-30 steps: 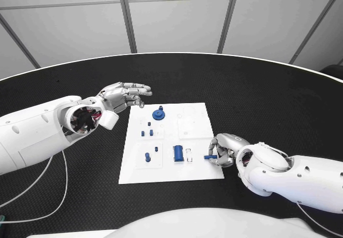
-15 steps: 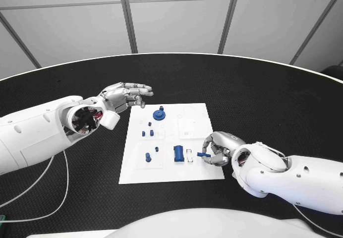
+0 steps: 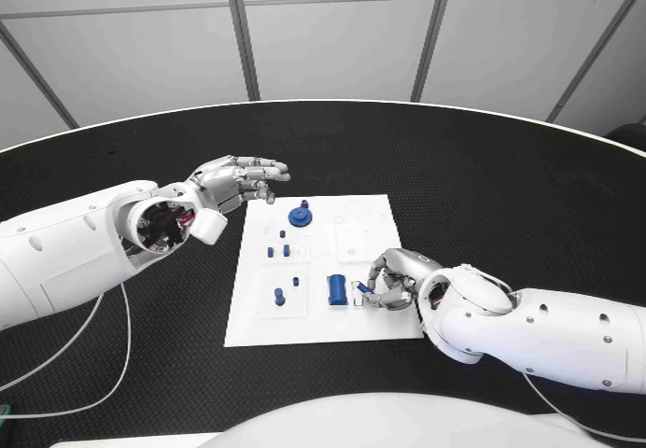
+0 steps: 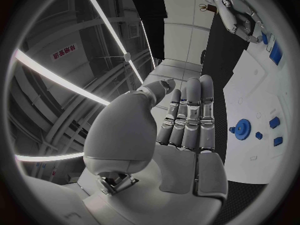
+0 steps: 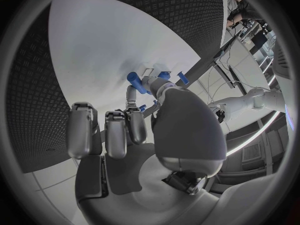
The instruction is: Assemble the parts on the task board
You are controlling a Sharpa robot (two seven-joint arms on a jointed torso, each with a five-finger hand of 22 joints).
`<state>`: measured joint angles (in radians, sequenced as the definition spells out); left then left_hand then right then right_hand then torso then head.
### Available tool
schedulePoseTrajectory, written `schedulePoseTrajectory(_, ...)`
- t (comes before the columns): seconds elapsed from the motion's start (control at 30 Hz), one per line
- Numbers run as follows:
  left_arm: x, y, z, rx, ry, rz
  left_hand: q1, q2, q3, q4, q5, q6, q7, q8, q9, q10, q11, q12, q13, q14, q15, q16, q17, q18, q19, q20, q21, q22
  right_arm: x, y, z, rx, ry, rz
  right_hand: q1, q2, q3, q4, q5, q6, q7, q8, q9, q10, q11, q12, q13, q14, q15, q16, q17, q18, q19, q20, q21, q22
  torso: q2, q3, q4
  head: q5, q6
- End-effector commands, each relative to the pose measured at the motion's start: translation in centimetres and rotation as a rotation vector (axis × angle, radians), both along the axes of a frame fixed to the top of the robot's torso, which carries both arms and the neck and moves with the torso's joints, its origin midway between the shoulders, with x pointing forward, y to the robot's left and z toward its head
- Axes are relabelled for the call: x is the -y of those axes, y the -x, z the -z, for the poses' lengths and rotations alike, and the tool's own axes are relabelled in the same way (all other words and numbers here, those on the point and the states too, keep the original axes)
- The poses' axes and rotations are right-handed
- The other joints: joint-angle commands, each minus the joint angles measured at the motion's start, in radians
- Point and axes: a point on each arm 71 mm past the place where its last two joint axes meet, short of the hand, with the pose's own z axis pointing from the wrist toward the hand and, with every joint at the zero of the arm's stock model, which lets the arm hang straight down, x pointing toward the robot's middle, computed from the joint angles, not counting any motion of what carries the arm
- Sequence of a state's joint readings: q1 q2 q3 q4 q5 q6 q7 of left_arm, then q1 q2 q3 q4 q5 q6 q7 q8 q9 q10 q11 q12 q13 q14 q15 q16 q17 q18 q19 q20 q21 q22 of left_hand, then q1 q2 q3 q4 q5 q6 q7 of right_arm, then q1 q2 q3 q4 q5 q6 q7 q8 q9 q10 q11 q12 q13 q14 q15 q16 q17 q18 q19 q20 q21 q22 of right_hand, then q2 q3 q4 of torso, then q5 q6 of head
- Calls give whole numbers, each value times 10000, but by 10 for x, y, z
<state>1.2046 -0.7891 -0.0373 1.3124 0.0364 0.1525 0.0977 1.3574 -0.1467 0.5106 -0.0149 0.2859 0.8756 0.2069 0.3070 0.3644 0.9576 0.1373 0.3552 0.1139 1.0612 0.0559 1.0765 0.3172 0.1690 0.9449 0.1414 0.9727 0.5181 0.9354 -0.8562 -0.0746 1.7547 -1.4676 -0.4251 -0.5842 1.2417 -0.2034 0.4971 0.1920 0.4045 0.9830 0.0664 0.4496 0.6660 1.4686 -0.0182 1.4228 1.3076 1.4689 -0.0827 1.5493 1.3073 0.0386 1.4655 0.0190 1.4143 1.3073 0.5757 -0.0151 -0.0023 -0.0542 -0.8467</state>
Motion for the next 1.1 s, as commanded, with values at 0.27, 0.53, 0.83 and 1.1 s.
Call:
schedulePoseTrajectory(0.27,1,0,0,-6,3,23,1,69,-1,52,43,-49,-1,62,13,-71,19,42,-9,-59,4,-47,-11,165,-61,26,-33,-15,-9,-6,4,-122,115,-150,-404,-9,2,245,-51,292,-235,129,63,370,-119,24,1805,937,-109,6,2246,-102,849,-83,26,2252,-4,17,-18,58,-6)
schedulePoseTrajectory(0.53,2,0,0,-16,-2,36,1,69,-1,52,43,-49,-1,62,13,-71,19,42,-9,-59,4,-47,-11,165,-61,26,-33,-15,-13,-7,6,-211,194,-248,-862,6,-44,540,-184,462,-311,276,166,473,-185,198,1903,936,-160,1,2238,-109,857,-119,65,2261,-6,20,-18,64,-11)
schedulePoseTrajectory(0.83,2,0,0,-29,-10,46,1,69,-1,52,43,-49,-1,62,13,-71,19,42,-9,-59,4,-47,-11,165,-61,26,-33,-15,-15,-6,7,-278,229,-337,-1223,67,-101,805,-461,593,-363,384,236,601,-227,457,2052,941,-197,12,2259,-121,871,-149,132,2279,-3,22,-22,79,-26)
schedulePoseTrajectory(1.1,2,0,0,-33,-10,52,1,69,-1,52,43,-49,-1,62,13,-71,19,42,-9,-59,4,-47,-11,165,-61,26,-33,-15,-14,-6,7,-291,240,-339,-1432,80,-153,930,-532,633,-380,432,270,635,-244,527,2095,941,-211,11,2258,-123,874,-164,142,2281,-9,25,-24,86,-24)
